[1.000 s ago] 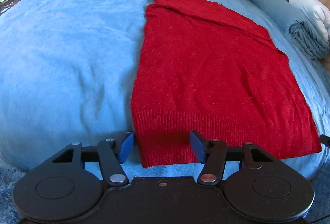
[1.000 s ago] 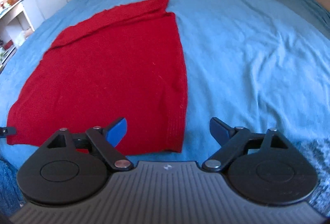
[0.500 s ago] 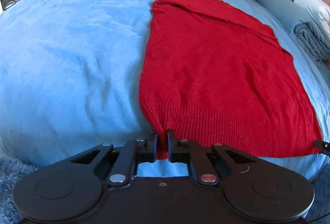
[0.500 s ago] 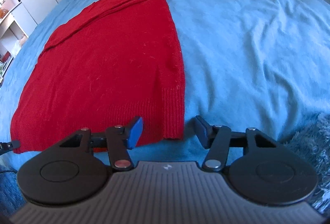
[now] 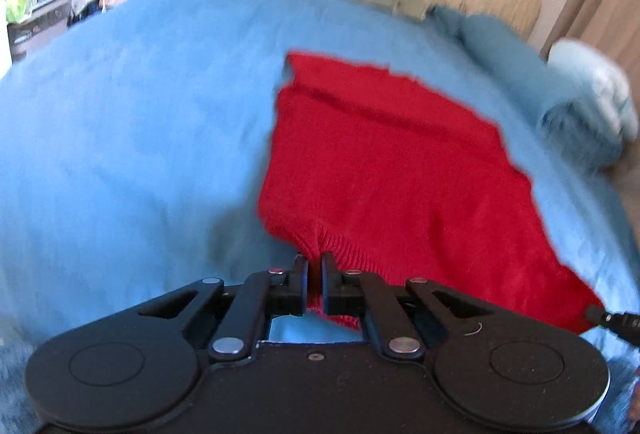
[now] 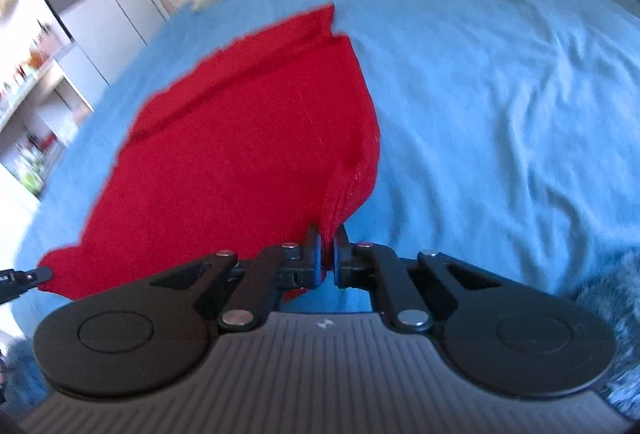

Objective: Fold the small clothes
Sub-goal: 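Grasp the sweater hem with the left tool while the right tool grasps the hem, then lift the hem with both tools and fold it over toward the collar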

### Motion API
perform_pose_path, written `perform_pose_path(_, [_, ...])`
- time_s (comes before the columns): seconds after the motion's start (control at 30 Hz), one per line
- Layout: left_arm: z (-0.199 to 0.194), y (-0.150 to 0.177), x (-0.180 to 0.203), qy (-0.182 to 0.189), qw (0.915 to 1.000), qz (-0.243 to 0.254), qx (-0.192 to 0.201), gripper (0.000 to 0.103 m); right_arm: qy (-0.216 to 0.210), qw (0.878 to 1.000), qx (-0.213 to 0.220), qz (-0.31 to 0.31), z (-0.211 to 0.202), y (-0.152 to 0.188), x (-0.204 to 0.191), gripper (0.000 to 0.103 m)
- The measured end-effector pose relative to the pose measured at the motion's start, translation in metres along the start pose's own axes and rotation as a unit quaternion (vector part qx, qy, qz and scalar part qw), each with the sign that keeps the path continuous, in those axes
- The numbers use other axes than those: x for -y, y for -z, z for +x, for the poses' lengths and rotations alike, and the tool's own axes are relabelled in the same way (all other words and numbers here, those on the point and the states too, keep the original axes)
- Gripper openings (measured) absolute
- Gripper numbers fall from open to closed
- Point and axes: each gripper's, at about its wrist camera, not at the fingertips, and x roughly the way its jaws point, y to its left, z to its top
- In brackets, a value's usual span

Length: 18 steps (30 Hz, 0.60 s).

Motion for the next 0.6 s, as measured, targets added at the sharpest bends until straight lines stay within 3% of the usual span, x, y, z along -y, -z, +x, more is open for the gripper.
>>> perform_pose_path(0.17, [-0.016,-0.040,0.014,0.012,0.9986,0.015,0.048,0.006,-0.033,0.998,0.047,-0.017,-0.023,-0.043,-0.020,0.021])
perform_pose_path(0.33, [-0.007,-0.099,0.023,0.019,0.9964,0.008,0.082,0.006,-0.065,0.994,0.082,-0.027,-0.022,-0.109,-0.039,0.021])
perform_pose_path(0.47, [0.022,-0.158,0.027,0.014,0.9945,-0.003,0.104,0.006,-0.080,0.992,0.100,-0.015,0.003,-0.177,-0.049,0.021])
perform_pose_path(0.6, [0.073,-0.213,0.037,-0.015,0.9938,0.009,0.109,0.006,-0.082,0.992,0.098,-0.004,0.058,-0.250,-0.059,0.021])
